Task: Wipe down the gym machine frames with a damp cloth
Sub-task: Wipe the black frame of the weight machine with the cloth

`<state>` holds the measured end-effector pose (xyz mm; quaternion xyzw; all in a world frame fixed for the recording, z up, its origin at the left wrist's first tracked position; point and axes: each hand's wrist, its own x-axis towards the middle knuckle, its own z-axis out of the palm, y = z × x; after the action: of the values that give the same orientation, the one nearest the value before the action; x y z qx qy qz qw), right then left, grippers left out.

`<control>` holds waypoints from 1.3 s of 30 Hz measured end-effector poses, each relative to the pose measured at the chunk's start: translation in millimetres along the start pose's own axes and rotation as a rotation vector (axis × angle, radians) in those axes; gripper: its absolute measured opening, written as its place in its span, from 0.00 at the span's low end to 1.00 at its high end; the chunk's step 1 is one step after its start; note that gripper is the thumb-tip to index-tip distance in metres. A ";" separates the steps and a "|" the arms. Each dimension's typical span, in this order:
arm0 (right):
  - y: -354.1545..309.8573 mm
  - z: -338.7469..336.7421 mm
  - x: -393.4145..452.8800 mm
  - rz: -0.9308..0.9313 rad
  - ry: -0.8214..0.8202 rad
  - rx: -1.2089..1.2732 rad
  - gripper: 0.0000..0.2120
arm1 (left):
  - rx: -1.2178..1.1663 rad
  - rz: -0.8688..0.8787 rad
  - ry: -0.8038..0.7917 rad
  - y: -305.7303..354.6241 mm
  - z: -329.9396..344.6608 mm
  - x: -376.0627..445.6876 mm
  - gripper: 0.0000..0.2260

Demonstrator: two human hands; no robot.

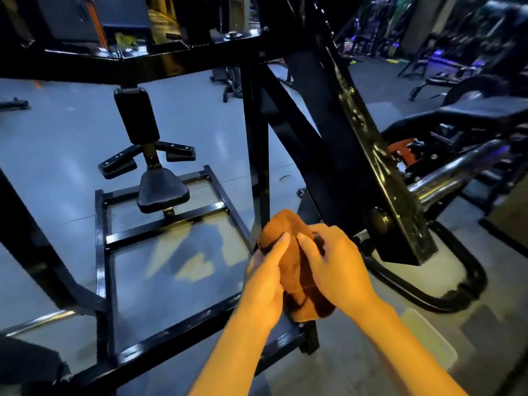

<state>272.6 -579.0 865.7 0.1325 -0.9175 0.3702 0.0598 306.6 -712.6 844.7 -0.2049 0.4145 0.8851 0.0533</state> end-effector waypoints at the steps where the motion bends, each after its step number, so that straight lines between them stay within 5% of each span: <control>1: 2.0 -2.2 -2.0 0.030 0.010 0.046 0.10 | 0.001 0.030 0.019 2.7 2.2 0.7 0.23; 10: -4.9 -26.2 -6.7 0.152 -0.157 0.604 0.35 | 0.140 0.060 -0.140 22.6 35.9 -11.7 0.14; 14: -13.4 -29.7 -2.9 0.056 0.074 0.553 0.27 | 0.212 0.037 -0.202 35.4 46.6 -13.1 0.11; 19: -20.4 -35.8 0.1 -0.069 0.327 0.421 0.10 | 0.358 0.196 -0.191 42.4 57.5 -13.1 0.20; 23: -25.8 -41.6 -2.1 -0.157 0.095 0.471 0.07 | 0.340 0.293 -0.208 46.6 70.1 -11.2 0.04; 27: -16.1 -65.7 6.4 -0.113 0.031 0.455 0.09 | 0.361 0.197 -0.345 57.4 68.9 -11.2 0.12; 31: -10.0 -70.1 8.1 -0.145 0.077 0.441 0.09 | 0.381 0.173 -0.262 59.8 82.6 -10.2 0.17; 35: -0.7 -64.1 2.4 -0.053 0.162 0.584 0.24 | 0.354 0.169 -0.263 61.6 92.6 -6.5 0.12; 39: -0.8 -66.9 -7.2 -0.107 -0.020 0.422 0.36 | 0.359 0.173 -0.337 59.9 102.2 -10.6 0.05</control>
<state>280.5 -531.6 912.8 0.1941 -0.8120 0.5490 0.0412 267.9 -673.5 950.1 -0.0055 0.5663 0.8202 0.0815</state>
